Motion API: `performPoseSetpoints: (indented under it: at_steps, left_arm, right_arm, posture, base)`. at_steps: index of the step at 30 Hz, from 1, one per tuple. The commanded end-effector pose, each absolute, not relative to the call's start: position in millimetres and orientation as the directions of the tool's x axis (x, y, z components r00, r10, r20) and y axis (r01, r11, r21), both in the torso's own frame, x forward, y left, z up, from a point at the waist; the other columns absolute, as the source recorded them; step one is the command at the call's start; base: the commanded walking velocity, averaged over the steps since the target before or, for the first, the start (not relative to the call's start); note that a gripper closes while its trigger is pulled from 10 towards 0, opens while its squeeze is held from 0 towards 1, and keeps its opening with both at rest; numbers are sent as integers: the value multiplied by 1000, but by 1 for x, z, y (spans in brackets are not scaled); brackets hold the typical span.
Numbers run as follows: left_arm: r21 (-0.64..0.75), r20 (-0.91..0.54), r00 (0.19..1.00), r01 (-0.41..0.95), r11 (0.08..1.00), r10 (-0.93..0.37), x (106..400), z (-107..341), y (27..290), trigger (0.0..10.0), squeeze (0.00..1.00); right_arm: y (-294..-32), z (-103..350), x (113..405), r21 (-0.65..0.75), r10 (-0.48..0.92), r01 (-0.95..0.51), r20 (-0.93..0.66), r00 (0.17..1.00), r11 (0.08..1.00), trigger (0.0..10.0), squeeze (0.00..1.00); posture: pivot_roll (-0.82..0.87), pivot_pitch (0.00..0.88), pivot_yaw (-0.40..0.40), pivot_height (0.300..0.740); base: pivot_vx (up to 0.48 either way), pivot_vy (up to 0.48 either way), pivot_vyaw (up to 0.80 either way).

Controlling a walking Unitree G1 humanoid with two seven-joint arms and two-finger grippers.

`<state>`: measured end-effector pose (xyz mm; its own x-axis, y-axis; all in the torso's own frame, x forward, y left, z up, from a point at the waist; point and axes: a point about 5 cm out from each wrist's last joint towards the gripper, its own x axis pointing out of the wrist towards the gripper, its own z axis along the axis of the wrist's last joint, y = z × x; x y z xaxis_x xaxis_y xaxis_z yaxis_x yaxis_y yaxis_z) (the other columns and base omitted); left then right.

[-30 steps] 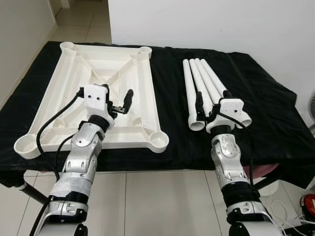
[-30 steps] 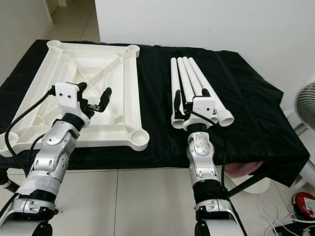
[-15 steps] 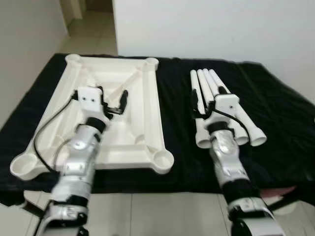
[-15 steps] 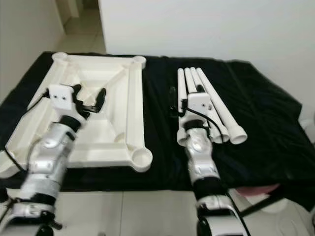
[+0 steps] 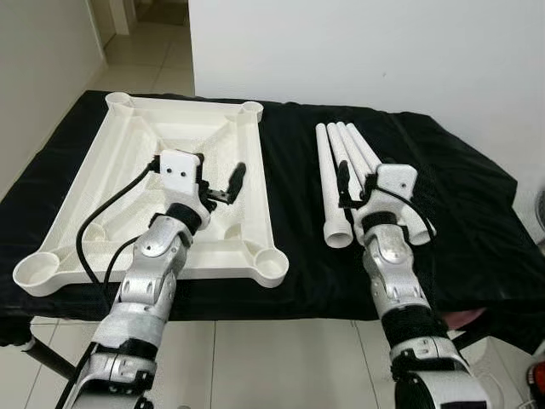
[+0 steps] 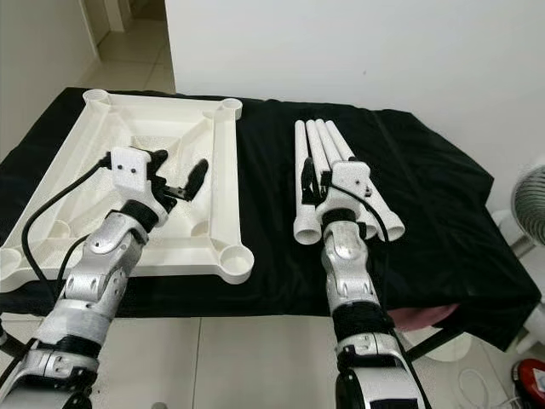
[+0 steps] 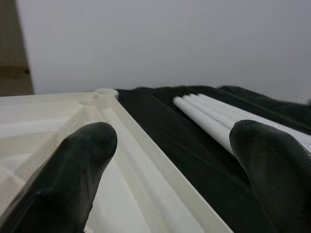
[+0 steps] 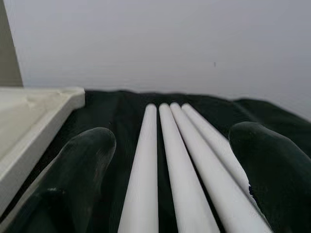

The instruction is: Building children table

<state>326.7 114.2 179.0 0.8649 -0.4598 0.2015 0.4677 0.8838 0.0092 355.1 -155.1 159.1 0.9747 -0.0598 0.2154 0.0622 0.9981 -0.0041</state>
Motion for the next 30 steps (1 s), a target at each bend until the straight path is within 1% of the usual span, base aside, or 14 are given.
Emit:
performPoseSetpoints:
  at_steps: [1, 2, 4, 5, 7, 9, 11, 12, 15, 19, 24, 25, 30]
  left_arm:
    - [39, 142, 710, 692, 721, -690, 315, 175, 94, 10000, 0]
    - [43, 115, 662, 742, 670, -741, 309, 173, 87, 10000, 0]
    - [43, 115, 662, 742, 670, -741, 309, 173, 87, 10000, 0]
    - [55, 100, 623, 775, 629, -776, 305, 173, 82, 10000, 0]
    - [55, 100, 623, 775, 629, -776, 305, 173, 82, 10000, 0]
    - [65, 69, 567, 819, 571, -821, 298, 170, 75, 10000, 0]
    - [77, 54, 549, 831, 551, -834, 295, 170, 72, 10000, 0]
    - [77, 54, 549, 831, 551, -834, 295, 170, 72, 10000, 0]
    - [74, 47, 539, 838, 541, -841, 291, 173, 70, 10000, 0]
    - [83, 49, 527, 844, 529, -848, 289, 176, 70, 10000, 0]
    - [80, 46, 528, 844, 530, -848, 288, 177, 70, 10000, 0]
    - [82, 48, 530, 843, 532, -847, 287, 178, 69, 10000, 0]
    - [84, 53, 532, 841, 535, -845, 286, 178, 69, 10000, 0]
  right_arm:
    - [-156, 144, 359, 0, -81, 82, 91, 993, 997, 10000, 0]
    - [-154, 136, 360, -10, -70, 70, 37, 997, 997, 10000, 0]
    - [-154, 136, 360, -10, -70, 70, 37, 997, 997, 10000, 0]
    - [-151, 130, 360, 4, -55, 55, -8, 998, 998, 10000, 0]
    - [-151, 130, 360, 4, -55, 55, -8, 998, 998, 10000, 0]
    - [-146, 120, 357, -10, -20, 20, -44, 999, 1000, 10000, 0]
    - [-139, 112, 354, -17, 33, -34, -75, 997, 999, 10000, 0]
    - [-139, 112, 354, -17, 33, -34, -75, 997, 999, 10000, 0]
    - [-127, 103, 349, -8, 115, -117, -125, 985, 993, 10000, 0]
    - [-121, 99, 347, -16, 157, -161, -151, 976, 987, 10000, 0]
    - [-121, 94, 346, -6, 159, -162, -180, 971, 987, 10000, 0]
    - [-123, 89, 344, 6, 138, -140, -210, 968, 990, 10000, 0]
    - [-126, 83, 343, 28, 107, -103, -244, 964, 994, 10000, 0]
  posture:
    - [-28, 0, -46, 740]
    - [-29, 0, -42, 740]
    - [-29, 0, -42, 740]
    - [-29, 0, -42, 740]
    - [-29, 0, -42, 740]
    - [-34, 0, -33, 740]
    - [-36, 0, -27, 740]
    - [-36, 0, -27, 740]
    - [-35, 0, -25, 740]
    - [-33, 0, -28, 740]
    - [-29, 0, -34, 740]
    - [-28, 0, -38, 740]
    - [-28, 0, -38, 740]
  base:
    - [0, 0, 0]
    - [0, 0, 0]
    - [0, 0, 0]
    - [0, 0, 0]
    - [0, 0, 0]
    - [0, 0, 0]
    - [0, 0, 0]
    - [0, 0, 0]
    - [0, 0, 0]
    - [0, 0, 0]
    - [0, 0, 0]
    - [0, 0, 0]
    - [0, 0, 0]
